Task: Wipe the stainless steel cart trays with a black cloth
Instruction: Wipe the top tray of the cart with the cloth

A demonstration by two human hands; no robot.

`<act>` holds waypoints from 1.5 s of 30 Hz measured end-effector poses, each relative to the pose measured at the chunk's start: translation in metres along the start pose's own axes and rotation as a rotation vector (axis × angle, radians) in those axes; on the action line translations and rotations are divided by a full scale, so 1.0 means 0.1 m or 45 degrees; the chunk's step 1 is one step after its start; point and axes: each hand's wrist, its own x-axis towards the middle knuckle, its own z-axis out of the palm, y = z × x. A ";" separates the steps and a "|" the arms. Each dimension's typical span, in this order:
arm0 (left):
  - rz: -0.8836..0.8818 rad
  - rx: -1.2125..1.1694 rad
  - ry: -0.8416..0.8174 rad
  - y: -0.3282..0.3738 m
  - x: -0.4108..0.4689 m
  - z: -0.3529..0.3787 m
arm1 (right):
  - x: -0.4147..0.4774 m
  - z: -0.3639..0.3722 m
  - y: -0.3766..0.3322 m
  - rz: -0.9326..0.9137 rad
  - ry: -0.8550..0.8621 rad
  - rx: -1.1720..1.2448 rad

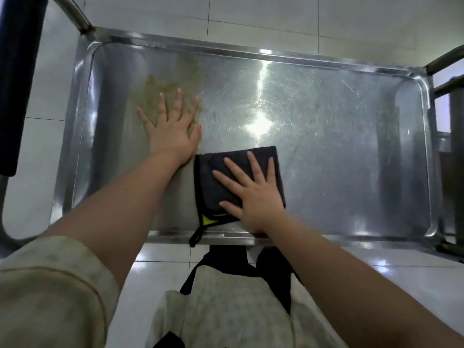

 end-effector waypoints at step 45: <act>0.076 0.096 -0.076 0.25 -0.63 0.24 | -0.67 0.08 0.36 -0.061 -0.014 0.053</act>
